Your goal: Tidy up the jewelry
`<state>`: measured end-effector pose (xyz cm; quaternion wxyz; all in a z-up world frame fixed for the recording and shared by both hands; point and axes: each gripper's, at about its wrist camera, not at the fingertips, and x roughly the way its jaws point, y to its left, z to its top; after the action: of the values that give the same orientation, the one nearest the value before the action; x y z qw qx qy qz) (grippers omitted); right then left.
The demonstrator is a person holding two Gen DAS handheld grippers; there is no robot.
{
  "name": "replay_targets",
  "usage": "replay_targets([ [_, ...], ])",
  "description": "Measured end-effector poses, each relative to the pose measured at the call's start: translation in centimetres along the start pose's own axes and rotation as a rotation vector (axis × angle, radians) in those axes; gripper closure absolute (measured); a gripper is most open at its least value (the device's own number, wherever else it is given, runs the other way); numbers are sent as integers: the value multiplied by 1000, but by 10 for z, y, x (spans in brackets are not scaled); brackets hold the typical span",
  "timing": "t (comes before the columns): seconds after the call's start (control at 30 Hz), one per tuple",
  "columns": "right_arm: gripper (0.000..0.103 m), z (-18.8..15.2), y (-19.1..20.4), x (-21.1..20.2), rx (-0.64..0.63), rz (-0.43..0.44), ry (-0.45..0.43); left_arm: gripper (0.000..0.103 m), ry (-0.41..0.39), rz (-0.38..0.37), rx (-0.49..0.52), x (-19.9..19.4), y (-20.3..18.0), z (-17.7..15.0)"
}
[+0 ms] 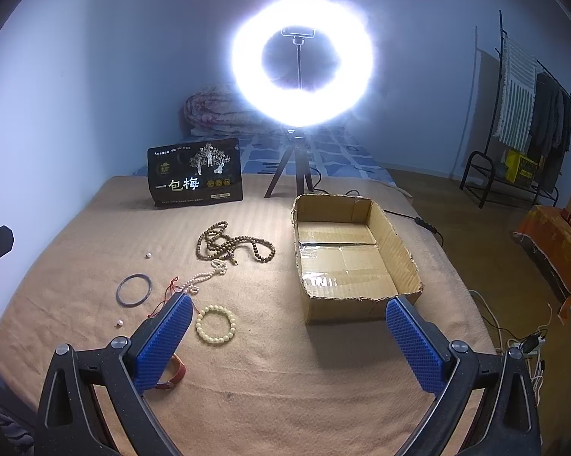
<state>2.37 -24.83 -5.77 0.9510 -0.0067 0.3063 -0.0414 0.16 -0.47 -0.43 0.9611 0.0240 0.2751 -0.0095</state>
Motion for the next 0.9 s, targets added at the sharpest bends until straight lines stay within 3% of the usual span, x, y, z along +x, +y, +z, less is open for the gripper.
replay_targets([
  [0.9, 0, 0, -2, -1, 2, 0, 9, 0, 0, 1, 4, 2, -2, 0],
])
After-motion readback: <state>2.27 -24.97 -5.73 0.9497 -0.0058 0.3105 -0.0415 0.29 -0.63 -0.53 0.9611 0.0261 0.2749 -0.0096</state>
